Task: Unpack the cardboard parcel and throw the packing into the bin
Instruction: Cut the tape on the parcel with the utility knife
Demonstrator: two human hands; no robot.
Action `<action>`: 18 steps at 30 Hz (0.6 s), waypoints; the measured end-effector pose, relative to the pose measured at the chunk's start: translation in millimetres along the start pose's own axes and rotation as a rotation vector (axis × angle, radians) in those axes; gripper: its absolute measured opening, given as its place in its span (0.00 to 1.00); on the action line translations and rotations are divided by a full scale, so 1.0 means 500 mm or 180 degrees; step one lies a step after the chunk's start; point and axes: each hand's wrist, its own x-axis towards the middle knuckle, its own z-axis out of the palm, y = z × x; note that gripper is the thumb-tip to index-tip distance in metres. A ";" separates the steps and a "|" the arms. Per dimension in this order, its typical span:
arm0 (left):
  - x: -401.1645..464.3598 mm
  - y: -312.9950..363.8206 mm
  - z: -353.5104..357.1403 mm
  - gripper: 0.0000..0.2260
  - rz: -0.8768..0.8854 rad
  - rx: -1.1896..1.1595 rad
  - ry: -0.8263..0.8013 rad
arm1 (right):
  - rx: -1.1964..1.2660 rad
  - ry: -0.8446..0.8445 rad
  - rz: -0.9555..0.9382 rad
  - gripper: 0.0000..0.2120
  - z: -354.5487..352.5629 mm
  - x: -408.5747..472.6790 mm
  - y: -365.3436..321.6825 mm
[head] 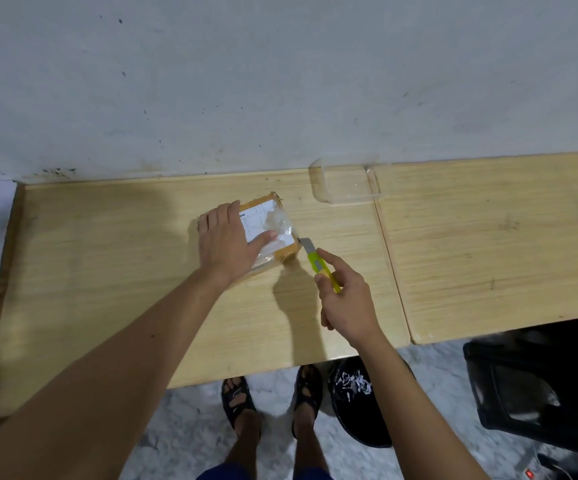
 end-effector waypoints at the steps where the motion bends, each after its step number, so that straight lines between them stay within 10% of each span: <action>1: -0.005 0.026 0.004 0.45 -0.0261 -0.0119 0.0003 | 0.0032 0.0112 0.0028 0.19 -0.002 -0.001 0.003; 6: -0.016 0.091 0.001 0.42 -0.0878 -0.0367 -0.0093 | 0.0131 0.0488 0.0123 0.20 -0.021 -0.001 0.020; 18: -0.039 0.074 -0.042 0.36 -0.0206 0.0111 -0.0554 | 0.0450 0.0521 0.0225 0.20 0.019 -0.035 0.037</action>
